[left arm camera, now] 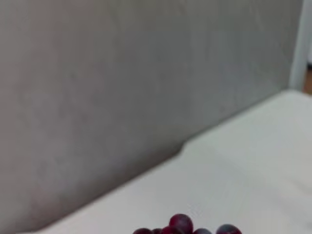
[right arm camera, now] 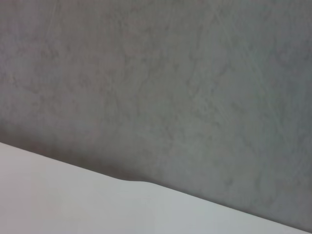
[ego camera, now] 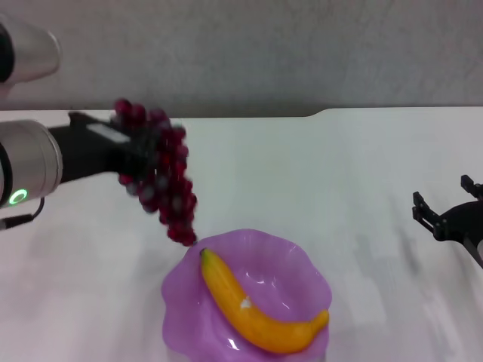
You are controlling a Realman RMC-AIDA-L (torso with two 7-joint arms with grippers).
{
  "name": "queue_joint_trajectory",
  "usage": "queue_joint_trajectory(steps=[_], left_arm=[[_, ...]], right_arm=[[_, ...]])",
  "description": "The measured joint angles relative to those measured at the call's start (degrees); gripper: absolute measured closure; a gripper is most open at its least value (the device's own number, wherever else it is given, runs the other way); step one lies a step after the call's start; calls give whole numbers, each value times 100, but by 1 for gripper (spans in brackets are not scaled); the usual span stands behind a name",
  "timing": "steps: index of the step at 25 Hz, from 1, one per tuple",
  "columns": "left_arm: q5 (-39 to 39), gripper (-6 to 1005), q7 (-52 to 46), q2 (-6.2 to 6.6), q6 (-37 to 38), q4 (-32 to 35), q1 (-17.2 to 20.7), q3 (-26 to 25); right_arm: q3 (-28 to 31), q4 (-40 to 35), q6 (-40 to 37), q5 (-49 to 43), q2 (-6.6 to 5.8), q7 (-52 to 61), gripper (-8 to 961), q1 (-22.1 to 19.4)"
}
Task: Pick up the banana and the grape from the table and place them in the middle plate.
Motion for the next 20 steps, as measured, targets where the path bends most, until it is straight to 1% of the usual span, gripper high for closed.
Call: queue_joint_trajectory(steps=[3,10,13,16,20], left_arm=[[10,929,-92,1,-728,-2,-364,-137],[-30,931,-180,0,-1803,-8,-848,-114],[-225,931,-132,0,-2223,0,-1117,-98],[-412,931,-71,6,-2384,5,-1271,-96],[-756,930,122,5,-2510,5,-1327,-94]], right_arm=[[0,11,1,1,1,15,65,21],[0,7,4,6,1,14,64,15],[0,8,4,6,1,14,64,18],[0,6,8,6,1,10,64,14],[0,9,12,2,-2,5,64,26]])
